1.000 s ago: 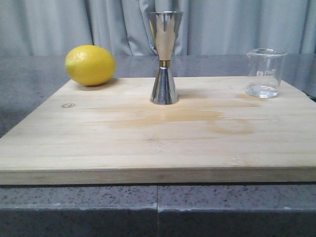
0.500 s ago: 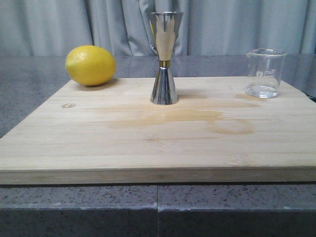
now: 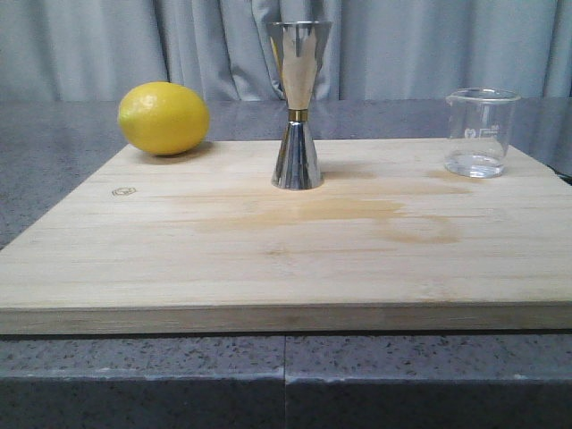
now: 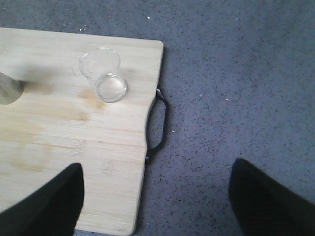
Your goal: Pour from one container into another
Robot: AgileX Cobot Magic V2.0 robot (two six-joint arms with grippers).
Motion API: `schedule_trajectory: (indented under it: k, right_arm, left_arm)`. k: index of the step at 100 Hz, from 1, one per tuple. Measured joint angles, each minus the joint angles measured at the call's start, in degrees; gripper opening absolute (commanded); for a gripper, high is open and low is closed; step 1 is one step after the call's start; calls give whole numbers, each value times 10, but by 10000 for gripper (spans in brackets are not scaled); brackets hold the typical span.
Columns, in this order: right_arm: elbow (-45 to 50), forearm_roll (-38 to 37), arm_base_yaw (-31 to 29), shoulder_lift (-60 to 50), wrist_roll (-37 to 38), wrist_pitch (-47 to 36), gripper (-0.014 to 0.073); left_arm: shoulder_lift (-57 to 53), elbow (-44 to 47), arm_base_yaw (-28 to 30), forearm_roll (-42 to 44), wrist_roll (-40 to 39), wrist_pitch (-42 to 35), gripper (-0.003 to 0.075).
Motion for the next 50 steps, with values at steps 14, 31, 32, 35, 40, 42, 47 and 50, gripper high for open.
schedule_trajectory:
  k: [14, 31, 32, 35, 40, 42, 47, 50]
  right_arm:
    - [3, 0, -1, 0, 1, 0, 208]
    - [3, 0, -2, 0, 1, 0, -22]
    - [3, 0, -2, 0, 1, 0, -36]
    - [3, 0, -2, 0, 1, 0, -60]
    - [3, 0, -2, 0, 2, 0, -71]
    - [3, 0, -2, 0, 3, 0, -71]
    - [3, 0, -2, 0, 3, 0, -71]
    - [3, 0, -2, 0, 4, 0, -71]
  left_arm:
    - [0, 0, 0, 0, -1, 0, 111]
    - [0, 0, 0, 0, -1, 0, 83]
    - [0, 0, 0, 0, -1, 0, 81]
    - [0, 0, 0, 0, -1, 0, 73]
    - [0, 0, 0, 0, -1, 0, 58]
    - [0, 0, 0, -1, -2, 0, 50]
    - [0, 0, 0, -3, -2, 0, 29]
    - [0, 0, 0, -5, -2, 0, 15]
